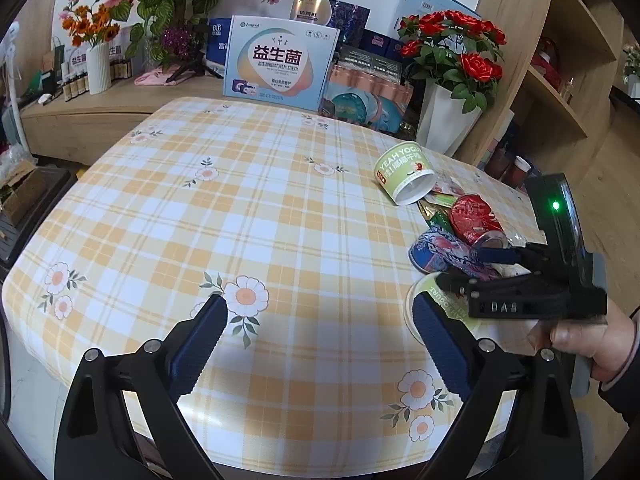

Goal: Collect trash
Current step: 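Reach the right tool to the crushed blue can and grasp it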

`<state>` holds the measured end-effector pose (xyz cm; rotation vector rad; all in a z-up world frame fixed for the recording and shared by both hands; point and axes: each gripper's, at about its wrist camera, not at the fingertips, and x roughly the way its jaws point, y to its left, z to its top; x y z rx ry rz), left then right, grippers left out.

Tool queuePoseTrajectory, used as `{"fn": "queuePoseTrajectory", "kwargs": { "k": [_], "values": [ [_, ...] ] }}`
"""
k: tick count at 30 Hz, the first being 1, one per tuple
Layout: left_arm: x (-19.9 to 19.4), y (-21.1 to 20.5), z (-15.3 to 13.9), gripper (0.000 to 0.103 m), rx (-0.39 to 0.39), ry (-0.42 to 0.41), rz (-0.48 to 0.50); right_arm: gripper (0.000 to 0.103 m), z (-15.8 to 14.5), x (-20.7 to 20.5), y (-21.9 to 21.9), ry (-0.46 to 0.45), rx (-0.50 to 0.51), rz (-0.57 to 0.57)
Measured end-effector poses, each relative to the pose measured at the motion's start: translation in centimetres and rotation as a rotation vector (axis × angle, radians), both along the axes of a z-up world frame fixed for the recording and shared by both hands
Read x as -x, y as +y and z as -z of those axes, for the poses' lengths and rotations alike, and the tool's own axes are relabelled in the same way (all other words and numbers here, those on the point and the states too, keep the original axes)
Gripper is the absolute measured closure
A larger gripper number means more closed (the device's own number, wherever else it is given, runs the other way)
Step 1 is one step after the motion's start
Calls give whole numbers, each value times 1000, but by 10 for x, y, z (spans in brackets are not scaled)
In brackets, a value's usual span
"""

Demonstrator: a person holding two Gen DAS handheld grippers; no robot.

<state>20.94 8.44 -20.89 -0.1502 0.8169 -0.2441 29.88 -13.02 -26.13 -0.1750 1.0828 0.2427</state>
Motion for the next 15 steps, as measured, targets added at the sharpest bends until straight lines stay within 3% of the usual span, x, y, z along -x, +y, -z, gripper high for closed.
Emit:
{"fn": "queuePoseTrajectory", "kwargs": {
  "k": [3,6,8,10,15],
  "values": [
    [1,-1,4,12,9,6,7,25,-1,-6,-7,6,0,34],
    [1,-2,5,13,20,11,12,39,-3,-11,-18,25,-22,70],
    [2,-4,5,14,19,12,20,58,-7,-10,-27,40,-54,89],
    [2,-7,4,14,18,11,28,71,-13,-7,-36,39,-75,99],
    [4,-23,-1,14,13,1,69,80,-29,10,-55,3,-132,101]
  ]
}}
